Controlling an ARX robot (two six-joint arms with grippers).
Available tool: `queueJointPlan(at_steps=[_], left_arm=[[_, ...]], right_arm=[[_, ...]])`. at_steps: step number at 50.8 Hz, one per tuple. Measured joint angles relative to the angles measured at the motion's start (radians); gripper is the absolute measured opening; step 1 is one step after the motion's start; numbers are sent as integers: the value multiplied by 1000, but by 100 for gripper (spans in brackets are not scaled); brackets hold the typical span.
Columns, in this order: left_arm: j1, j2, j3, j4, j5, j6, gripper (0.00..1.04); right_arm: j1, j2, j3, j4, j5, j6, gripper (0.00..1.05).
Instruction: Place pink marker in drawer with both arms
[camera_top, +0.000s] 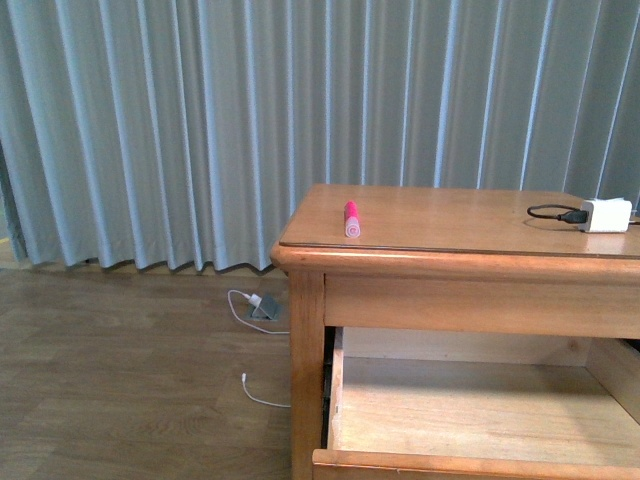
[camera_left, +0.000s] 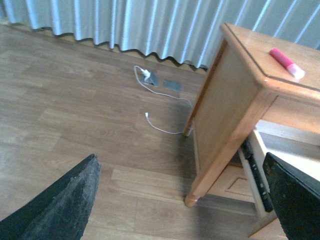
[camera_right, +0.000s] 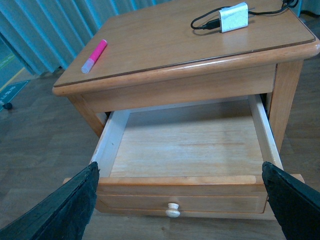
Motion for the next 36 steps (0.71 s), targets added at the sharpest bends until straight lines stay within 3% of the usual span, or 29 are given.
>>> queueJointPlan(at_steps=[6, 18, 26, 36], left_arm=[[-28, 243, 145, 65, 69, 53, 99], [-138, 620, 460, 132, 106, 171, 99], [-245, 847, 677, 129, 72, 245, 99], [-305, 1086, 925, 74, 10, 264, 99]], right_arm=[[0, 0, 0, 0, -1, 0, 96], [0, 0, 0, 0, 0, 0, 96], [0, 0, 0, 0, 0, 0, 96], [0, 0, 0, 0, -1, 0, 96]])
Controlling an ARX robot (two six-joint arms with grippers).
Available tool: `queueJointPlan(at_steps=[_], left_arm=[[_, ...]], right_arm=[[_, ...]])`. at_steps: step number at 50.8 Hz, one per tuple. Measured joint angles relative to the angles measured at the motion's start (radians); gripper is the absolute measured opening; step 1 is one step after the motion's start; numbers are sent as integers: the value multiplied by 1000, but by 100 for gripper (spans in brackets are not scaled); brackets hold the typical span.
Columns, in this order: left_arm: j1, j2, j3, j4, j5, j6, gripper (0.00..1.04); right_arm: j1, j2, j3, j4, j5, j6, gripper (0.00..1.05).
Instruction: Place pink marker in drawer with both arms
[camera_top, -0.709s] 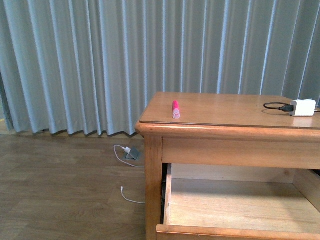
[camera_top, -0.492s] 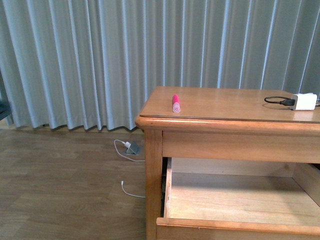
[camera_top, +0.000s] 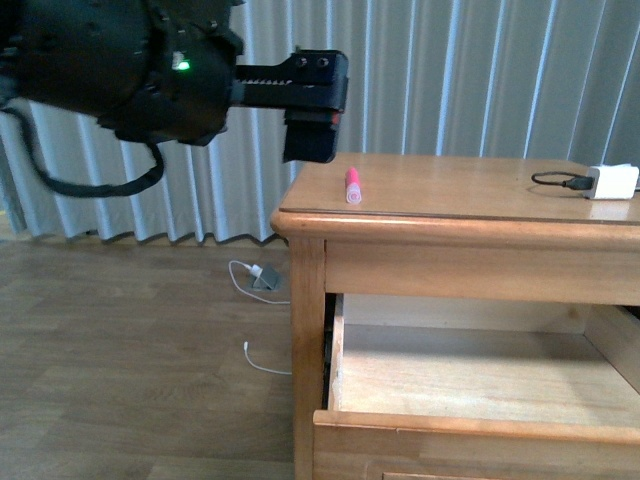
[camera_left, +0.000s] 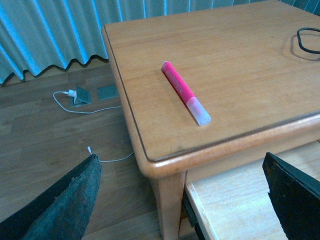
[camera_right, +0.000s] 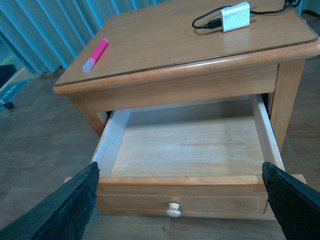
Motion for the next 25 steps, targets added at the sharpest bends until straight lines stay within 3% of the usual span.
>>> queueJointPlan(at_steps=[25], left_arm=[[-32, 462, 607, -243, -23, -73, 99]], right_arm=[[0, 0, 0, 0, 0, 0, 96]])
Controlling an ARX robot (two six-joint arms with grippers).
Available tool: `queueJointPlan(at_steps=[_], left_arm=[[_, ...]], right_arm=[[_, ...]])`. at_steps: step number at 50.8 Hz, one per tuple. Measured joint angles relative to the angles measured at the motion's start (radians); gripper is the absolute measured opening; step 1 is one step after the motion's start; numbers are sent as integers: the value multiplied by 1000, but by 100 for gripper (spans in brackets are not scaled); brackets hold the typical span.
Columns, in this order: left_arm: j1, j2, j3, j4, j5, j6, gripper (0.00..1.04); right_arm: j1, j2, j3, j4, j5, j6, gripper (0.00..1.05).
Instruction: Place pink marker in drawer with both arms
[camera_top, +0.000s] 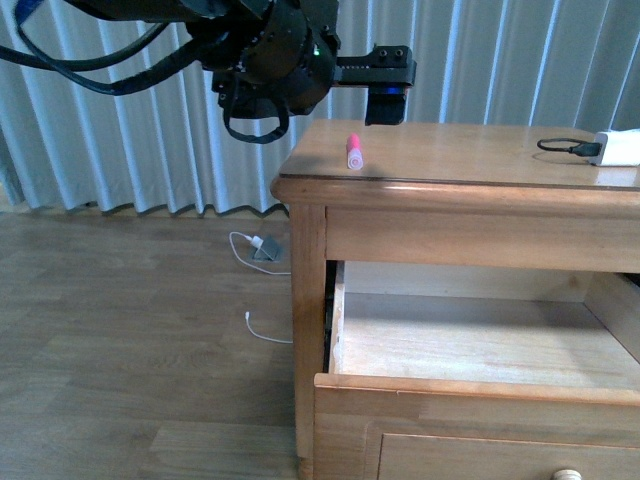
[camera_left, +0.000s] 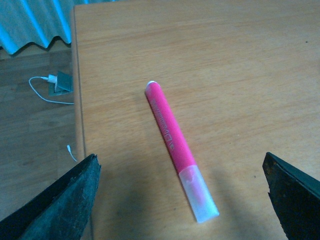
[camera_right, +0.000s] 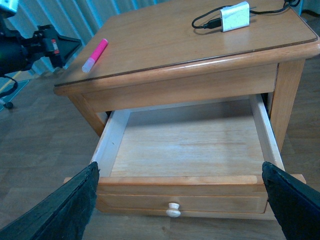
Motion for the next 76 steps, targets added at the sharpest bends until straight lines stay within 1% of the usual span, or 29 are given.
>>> queueJointPlan(at_steps=[10, 21, 35, 59, 61, 63, 66, 68, 74, 76], left_arm=[[-9, 105, 146, -98, -4, 0, 99], [-9, 182, 255, -183, -8, 5, 99], [-10, 212, 304, -242, -16, 34, 99], [-16, 231, 341, -281, -22, 61, 98], [-16, 232, 341, -282, -21, 63, 94], [-16, 231, 342, -285, -18, 65, 87], [-16, 232, 343, -288, -18, 68, 80], [-17, 232, 344, -290, -17, 72, 73], [-18, 232, 344, -291, -14, 76, 57], [-18, 231, 342, -288, -13, 76, 48]], right_arm=[[0, 0, 0, 0, 0, 0, 96], [0, 0, 0, 0, 0, 0, 96], [0, 0, 0, 0, 0, 0, 96], [0, 0, 0, 0, 0, 0, 96], [0, 0, 0, 0, 0, 0, 96], [0, 0, 0, 0, 0, 0, 96], [0, 0, 0, 0, 0, 0, 96], [0, 0, 0, 0, 0, 0, 96], [0, 0, 0, 0, 0, 0, 96], [0, 0, 0, 0, 0, 0, 96]])
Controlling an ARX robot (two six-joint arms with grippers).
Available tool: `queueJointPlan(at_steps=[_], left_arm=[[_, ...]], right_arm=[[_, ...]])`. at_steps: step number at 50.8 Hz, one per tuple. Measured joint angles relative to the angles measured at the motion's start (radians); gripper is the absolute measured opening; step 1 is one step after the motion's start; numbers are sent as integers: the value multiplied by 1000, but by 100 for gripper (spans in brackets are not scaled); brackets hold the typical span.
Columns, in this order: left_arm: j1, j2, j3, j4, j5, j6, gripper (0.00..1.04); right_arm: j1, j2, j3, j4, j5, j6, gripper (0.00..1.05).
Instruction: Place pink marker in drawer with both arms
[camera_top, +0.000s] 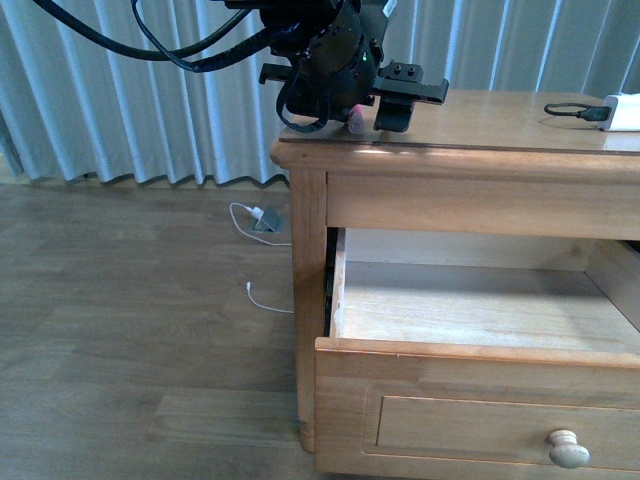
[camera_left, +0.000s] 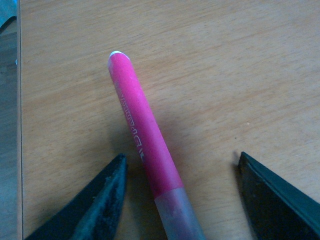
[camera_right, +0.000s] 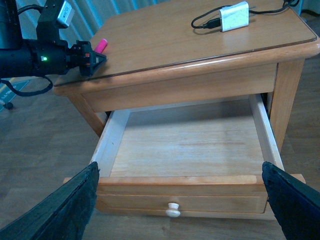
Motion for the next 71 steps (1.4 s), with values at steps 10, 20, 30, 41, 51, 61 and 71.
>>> queueJointPlan(at_steps=[10, 20, 30, 41, 51, 61, 71], left_arm=[[15, -38, -71, 41, 11, 20, 16], [40, -122, -201, 92, 63, 30, 14], [72, -287, -423, 161, 200, 77, 14], [84, -488, -633, 182, 368, 156, 14], [70, -600, -772, 167, 461, 274, 14], [18, -561, -822, 166, 445, 387, 14], [-64, -359, -756, 215, 374, 391, 14]], right_arm=[[0, 0, 0, 0, 0, 0, 96], [0, 0, 0, 0, 0, 0, 96], [0, 0, 0, 0, 0, 0, 96], [0, 0, 0, 0, 0, 0, 96], [0, 0, 0, 0, 0, 0, 96], [0, 0, 0, 0, 0, 0, 96], [0, 0, 0, 0, 0, 0, 96]])
